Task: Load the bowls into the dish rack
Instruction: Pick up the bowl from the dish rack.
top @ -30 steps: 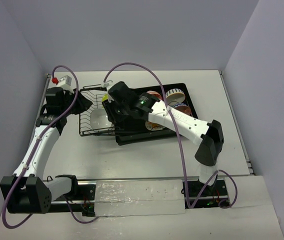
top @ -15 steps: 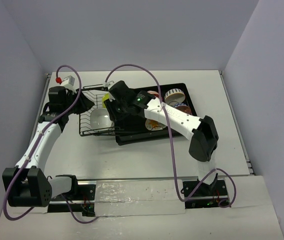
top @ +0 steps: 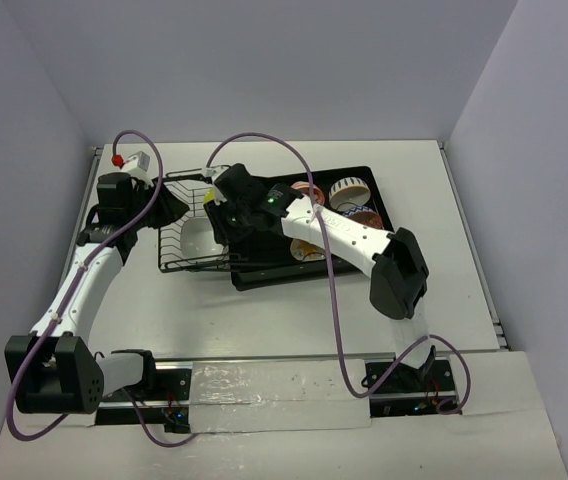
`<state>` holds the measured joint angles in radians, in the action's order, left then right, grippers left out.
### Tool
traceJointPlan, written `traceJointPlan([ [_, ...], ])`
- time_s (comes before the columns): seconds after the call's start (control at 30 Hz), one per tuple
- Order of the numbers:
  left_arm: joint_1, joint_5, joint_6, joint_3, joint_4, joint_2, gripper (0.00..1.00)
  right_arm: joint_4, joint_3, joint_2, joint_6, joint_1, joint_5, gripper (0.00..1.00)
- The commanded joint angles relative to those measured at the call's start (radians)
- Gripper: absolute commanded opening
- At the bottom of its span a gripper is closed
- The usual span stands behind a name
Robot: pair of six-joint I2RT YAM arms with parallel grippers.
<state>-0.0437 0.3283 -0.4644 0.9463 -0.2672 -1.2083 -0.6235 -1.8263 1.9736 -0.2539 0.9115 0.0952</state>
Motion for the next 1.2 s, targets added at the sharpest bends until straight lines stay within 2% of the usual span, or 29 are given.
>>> traceJointPlan([
  [0.0,0.004,0.023,0.013,0.009,0.031,0.003,0.33,0.015,-0.027,0.028,-0.013,-0.006,0.018,0.41],
  [0.2,0.015,0.031,0.009,0.008,0.034,0.003,0.33,0.004,-0.044,0.051,-0.015,-0.006,0.015,0.33],
  [0.3,0.018,0.037,0.007,0.008,0.037,0.001,0.33,0.004,-0.030,0.042,-0.015,-0.008,0.014,0.19],
  [0.4,0.025,0.043,0.004,0.006,0.040,0.003,0.33,0.008,-0.005,0.027,-0.015,-0.008,0.014,0.16],
  [0.57,0.031,0.051,0.001,0.003,0.045,0.003,0.33,0.018,0.028,0.010,-0.018,-0.008,0.021,0.00],
  [1.17,0.041,0.040,-0.005,-0.004,0.051,0.012,0.33,0.119,0.108,-0.111,-0.074,-0.017,0.024,0.00],
])
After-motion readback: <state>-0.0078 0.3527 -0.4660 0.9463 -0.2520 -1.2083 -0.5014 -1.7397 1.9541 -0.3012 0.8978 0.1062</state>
